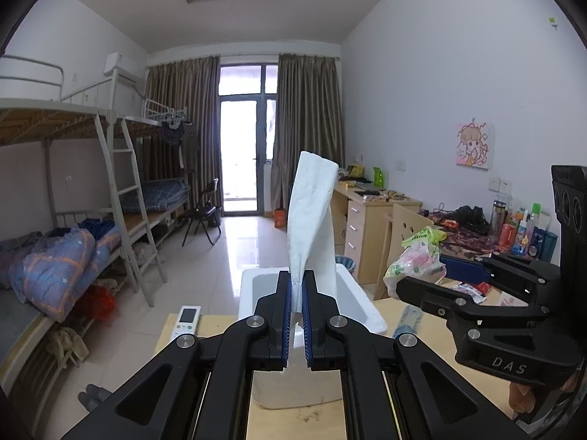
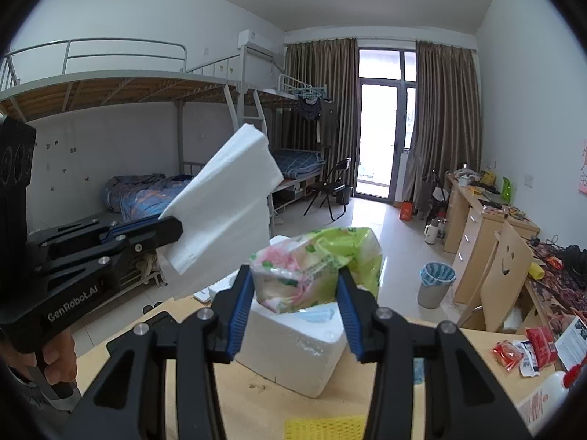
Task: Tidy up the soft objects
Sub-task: 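Carry the towels and snack packet over the white foam box with both grippers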
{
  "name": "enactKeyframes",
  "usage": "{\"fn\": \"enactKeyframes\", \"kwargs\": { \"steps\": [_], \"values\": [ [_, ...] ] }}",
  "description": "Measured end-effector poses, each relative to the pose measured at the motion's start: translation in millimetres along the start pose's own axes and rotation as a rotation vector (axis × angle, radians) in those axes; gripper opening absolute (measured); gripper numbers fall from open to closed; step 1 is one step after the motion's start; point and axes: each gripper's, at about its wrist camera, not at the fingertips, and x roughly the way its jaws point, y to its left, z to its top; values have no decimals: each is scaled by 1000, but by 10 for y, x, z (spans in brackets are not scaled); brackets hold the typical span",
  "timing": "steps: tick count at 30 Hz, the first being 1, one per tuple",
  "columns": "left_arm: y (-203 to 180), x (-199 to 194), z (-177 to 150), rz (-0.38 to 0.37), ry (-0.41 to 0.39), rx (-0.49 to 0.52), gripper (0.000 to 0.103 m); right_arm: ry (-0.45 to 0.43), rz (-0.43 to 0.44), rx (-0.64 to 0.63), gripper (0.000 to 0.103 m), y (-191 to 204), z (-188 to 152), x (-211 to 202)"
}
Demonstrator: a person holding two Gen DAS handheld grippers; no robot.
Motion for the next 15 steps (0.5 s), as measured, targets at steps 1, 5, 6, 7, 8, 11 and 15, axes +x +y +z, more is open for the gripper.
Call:
{"fn": "enactKeyframes", "kwargs": {
  "steps": [1,5,6,7,8,11,15],
  "values": [
    [14,39,11,4,1,4,6,0,-2,-2,49,1,2,28],
    [39,168,23,2,11,14,6,2,-2,8,49,-28,22,138],
    [43,200,26,1,13,16,6,4,-5,7,49,-28,22,164],
    [30,226,31,2,14,16,6,6,-6,5,49,-43,20,182],
    [32,263,36,2,16,18,6,9,-7,5,49,-47,20,212],
    [50,369,38,-3,29,16,6,17,-4,6,49,-64,41,283],
    [53,504,21,-7,52,15,6,27,-1,10,49,-104,38,350]
  ]
}}
